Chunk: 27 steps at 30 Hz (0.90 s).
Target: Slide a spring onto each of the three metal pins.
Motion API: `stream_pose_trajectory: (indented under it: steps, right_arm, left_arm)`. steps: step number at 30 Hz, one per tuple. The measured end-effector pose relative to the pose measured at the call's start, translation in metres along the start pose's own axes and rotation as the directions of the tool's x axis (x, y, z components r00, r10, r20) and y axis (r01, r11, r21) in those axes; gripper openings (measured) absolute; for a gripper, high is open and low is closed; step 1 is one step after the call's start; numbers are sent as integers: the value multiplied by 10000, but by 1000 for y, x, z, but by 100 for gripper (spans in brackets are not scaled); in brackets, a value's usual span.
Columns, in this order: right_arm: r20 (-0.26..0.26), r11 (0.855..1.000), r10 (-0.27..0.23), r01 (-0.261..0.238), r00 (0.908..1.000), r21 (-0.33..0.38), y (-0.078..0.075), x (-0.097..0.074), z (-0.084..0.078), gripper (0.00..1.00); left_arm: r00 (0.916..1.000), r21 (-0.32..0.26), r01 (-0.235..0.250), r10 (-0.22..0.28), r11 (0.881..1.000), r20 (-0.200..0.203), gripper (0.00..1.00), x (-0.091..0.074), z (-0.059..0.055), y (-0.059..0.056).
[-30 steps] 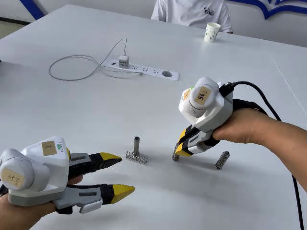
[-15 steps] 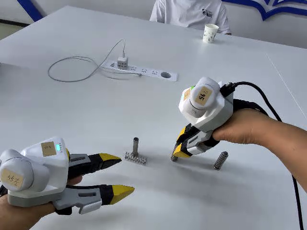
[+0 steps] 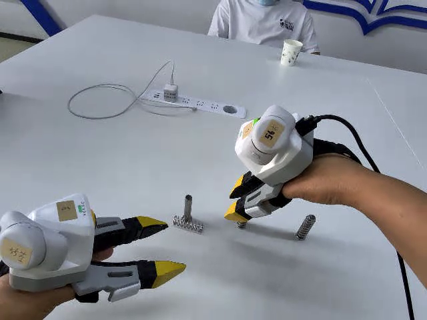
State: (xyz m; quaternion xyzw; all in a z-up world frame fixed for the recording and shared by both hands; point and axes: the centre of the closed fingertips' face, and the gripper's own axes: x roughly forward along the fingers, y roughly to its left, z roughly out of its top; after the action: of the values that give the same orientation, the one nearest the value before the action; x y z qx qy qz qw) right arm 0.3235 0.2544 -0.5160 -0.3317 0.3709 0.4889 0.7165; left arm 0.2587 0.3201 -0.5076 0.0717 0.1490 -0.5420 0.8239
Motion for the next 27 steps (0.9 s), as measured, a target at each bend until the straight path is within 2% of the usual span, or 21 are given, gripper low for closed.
stream_pose_trajectory:
  steps: [11, 27]
  right_arm:
    - [146, 9995, 289, -291, 9995, 143, 15, 18, 13, 20]
    - [1, 9982, 463, -463, 9989, 381, 21, 46, 17, 15]
  left_arm:
    - [10000, 8, -48, 48, 10000, 3, 43, -2, 0, -1]
    - [9999, -87, -148, 148, 9999, -5, 42, -4, -2, 1]
